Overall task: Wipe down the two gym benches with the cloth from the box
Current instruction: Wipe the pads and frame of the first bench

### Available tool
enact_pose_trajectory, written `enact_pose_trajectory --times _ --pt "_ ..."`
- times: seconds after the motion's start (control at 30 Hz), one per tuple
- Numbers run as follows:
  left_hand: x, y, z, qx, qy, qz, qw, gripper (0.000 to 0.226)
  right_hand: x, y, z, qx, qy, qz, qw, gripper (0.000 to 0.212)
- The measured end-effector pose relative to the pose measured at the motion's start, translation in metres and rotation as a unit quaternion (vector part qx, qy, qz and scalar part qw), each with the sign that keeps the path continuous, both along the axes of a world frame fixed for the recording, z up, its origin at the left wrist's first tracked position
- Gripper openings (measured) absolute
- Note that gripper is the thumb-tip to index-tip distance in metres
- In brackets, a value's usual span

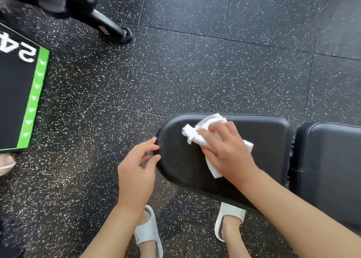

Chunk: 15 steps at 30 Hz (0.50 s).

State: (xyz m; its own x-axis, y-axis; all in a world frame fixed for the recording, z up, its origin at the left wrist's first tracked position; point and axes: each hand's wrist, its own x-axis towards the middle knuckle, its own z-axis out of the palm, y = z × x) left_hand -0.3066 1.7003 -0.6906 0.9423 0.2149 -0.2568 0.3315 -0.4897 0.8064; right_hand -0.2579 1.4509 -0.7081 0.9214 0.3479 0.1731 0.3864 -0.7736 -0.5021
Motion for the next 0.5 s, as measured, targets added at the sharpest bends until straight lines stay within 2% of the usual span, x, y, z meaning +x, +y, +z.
enact_pose_trajectory --times 0.13,0.27,0.4,0.5 --pt "-0.003 0.006 -0.001 -0.046 0.025 0.038 0.998 0.034 0.021 0.062 -0.002 0.015 -0.003 -0.051 0.999 0.020" --pt "-0.011 0.021 0.004 -0.022 0.039 0.043 0.998 0.032 -0.012 0.091 0.004 0.019 0.011 0.032 0.999 0.027" --pt "-0.015 0.038 0.012 0.017 0.048 -0.002 0.999 0.032 -0.060 0.052 0.010 -0.024 0.007 0.179 0.983 0.025" --pt "-0.018 0.044 0.017 0.034 0.032 -0.036 0.998 0.032 -0.058 0.016 0.009 -0.037 0.008 0.145 0.989 0.025"
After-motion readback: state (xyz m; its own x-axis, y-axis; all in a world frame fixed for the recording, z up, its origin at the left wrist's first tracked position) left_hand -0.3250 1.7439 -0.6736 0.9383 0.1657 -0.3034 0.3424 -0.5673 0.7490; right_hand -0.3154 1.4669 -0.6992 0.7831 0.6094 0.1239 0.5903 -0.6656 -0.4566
